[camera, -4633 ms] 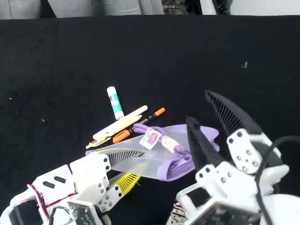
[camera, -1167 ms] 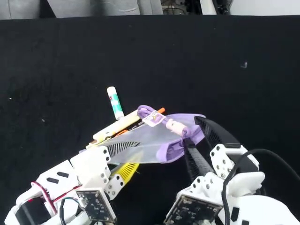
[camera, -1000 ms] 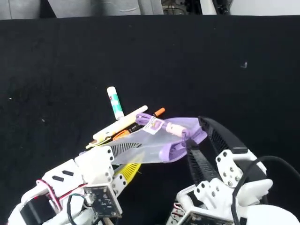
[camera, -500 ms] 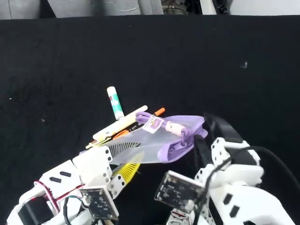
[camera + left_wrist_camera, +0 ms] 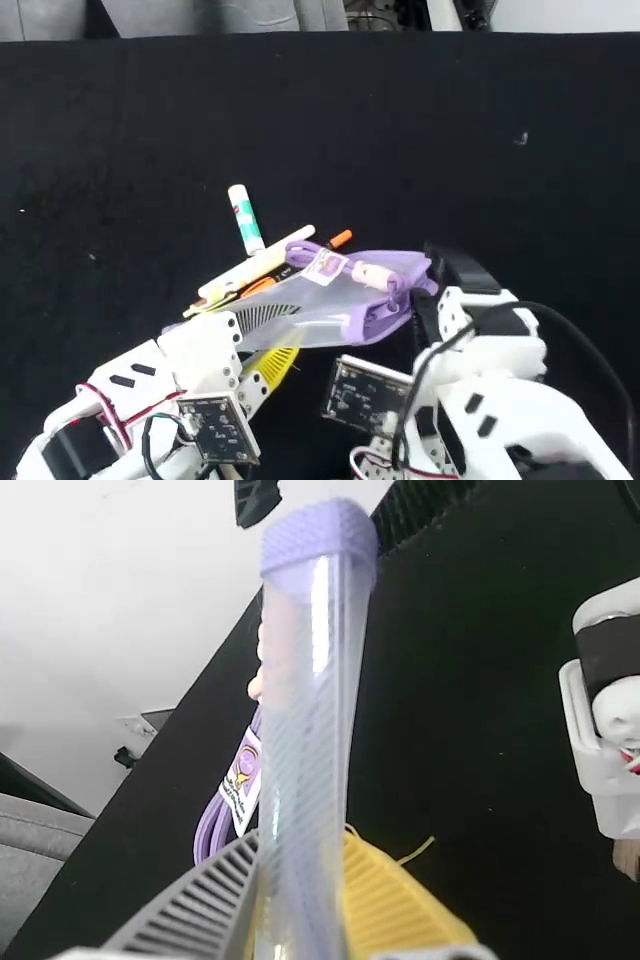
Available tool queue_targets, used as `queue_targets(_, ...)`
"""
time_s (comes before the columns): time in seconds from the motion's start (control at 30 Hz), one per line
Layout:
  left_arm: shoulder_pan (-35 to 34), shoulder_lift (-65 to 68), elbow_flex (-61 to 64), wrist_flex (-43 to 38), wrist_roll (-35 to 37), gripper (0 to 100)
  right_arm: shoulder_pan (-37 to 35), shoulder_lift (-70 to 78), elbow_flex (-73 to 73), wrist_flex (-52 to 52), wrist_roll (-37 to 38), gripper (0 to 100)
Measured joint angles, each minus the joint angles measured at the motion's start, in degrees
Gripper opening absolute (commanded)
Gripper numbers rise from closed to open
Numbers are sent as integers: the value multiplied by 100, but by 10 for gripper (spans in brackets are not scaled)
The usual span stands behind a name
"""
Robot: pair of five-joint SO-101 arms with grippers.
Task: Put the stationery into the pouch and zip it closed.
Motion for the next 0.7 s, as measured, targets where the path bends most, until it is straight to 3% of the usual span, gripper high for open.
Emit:
queue_targets(0.17, 0, 0, 0, 167, 0, 29, -9, 0, 642, -26, 352, 188)
queue_targets(0.3, 0, 0, 0, 185, 0, 29, -484, 0, 756, -44, 360, 188)
queue_targets(0.6, -18, -62, 0, 229, 0, 29, -1908, -9, 413, -26, -334, 185)
queue_targets(0.7, -18, 0, 9, 229, 0, 29, -2198, -18, 281, -26, -413, 126)
